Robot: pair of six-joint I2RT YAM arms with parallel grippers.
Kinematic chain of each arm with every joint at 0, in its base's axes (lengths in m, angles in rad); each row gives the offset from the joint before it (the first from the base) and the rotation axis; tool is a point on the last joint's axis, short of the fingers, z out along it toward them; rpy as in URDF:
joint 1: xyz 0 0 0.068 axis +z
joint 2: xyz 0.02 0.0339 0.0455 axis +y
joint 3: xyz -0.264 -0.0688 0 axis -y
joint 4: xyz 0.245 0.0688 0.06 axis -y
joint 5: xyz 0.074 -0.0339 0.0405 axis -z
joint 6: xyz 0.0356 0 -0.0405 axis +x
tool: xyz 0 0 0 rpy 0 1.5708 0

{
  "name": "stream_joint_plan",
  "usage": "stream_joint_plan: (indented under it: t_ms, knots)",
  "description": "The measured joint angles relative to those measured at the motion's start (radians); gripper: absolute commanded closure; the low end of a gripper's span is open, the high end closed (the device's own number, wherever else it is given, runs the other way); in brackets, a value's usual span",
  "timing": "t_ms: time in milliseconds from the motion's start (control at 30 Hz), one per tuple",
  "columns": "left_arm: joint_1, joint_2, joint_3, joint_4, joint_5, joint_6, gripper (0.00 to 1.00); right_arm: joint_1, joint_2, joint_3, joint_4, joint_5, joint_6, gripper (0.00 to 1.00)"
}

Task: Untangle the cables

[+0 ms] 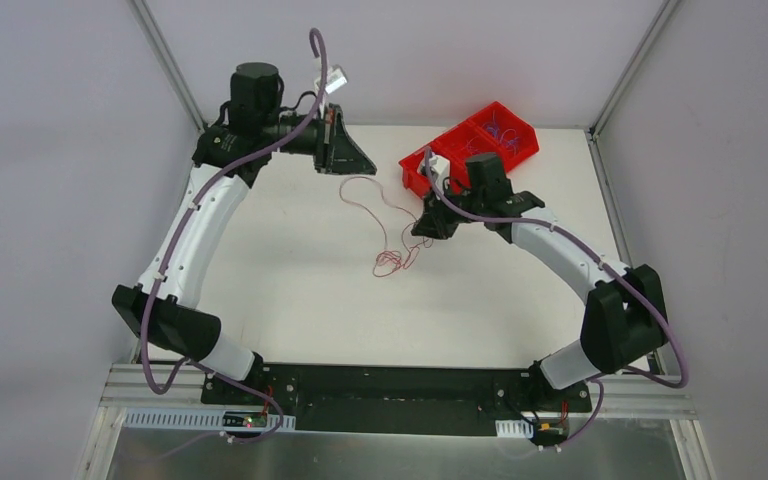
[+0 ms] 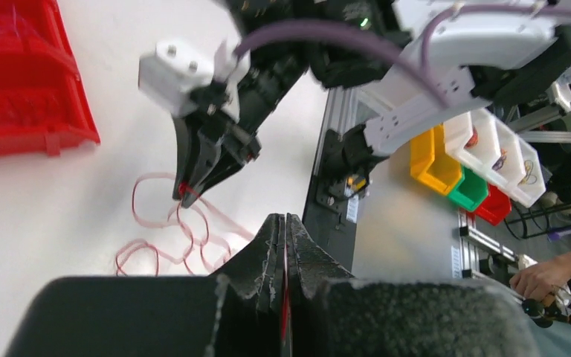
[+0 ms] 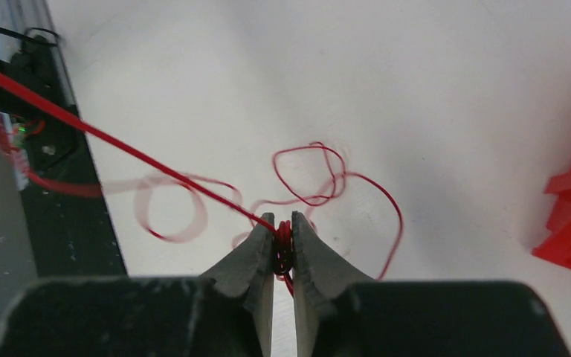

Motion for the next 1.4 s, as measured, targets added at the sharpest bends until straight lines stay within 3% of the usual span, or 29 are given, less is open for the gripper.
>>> stream_joint_plan:
  t_ms: [100,267,367,400,500,600,633,733,867,933,1133,1300,1367,1400]
  knots:
    - [0.027,-0.001,0.055,0.129,0.037,-0.137,1.00,-0.025,0.010,-0.009,-0.042,0.034,-0.058,0.89]
    - [0.134,0.007,0.152,0.521,0.062,-0.485,1.00,-0.115,0.091,-0.070,-0.167,0.122,-0.135,0.93]
    - [0.159,0.030,0.256,0.610,0.061,-0.563,1.00,-0.154,0.107,-0.078,-0.224,0.151,-0.166,1.00]
    - [0.159,0.031,0.277,0.615,0.060,-0.570,0.96,-0.161,0.106,-0.077,-0.235,0.154,-0.173,1.00]
    - [0.159,-0.005,0.246,0.591,0.059,-0.528,0.40,-0.166,0.105,-0.057,-0.268,0.137,-0.175,1.00]
    - [0.160,-0.086,0.050,0.549,0.043,-0.429,0.07,-0.156,0.087,-0.021,-0.294,0.098,-0.150,1.00]
    - [0.159,-0.112,-0.035,0.529,0.036,-0.395,0.02,-0.148,0.074,-0.002,-0.303,0.083,-0.136,1.00]
    - [0.152,-0.121,-0.236,0.476,0.019,-0.311,0.01,-0.105,0.019,0.059,-0.307,0.041,-0.091,1.00]
    - [0.105,-0.050,-0.389,0.426,-0.028,-0.242,0.01,-0.029,-0.056,0.119,-0.303,0.011,-0.038,1.00]
    - [0.060,-0.019,-0.422,0.408,-0.040,-0.224,0.02,0.007,-0.078,0.142,-0.301,0.008,-0.010,1.00]
    - [-0.101,0.016,-0.448,0.402,-0.048,-0.201,0.19,0.063,-0.075,0.191,-0.302,0.034,0.059,1.00]
    - [-0.127,0.041,-0.449,0.424,-0.042,-0.206,0.27,0.089,-0.066,0.223,-0.298,0.063,0.092,1.00]
    - [-0.133,0.055,-0.452,0.428,-0.043,-0.208,0.40,0.095,-0.061,0.228,-0.295,0.071,0.101,0.98]
    - [-0.135,0.061,-0.454,0.428,-0.043,-0.209,0.54,0.097,-0.060,0.229,-0.294,0.073,0.103,0.97]
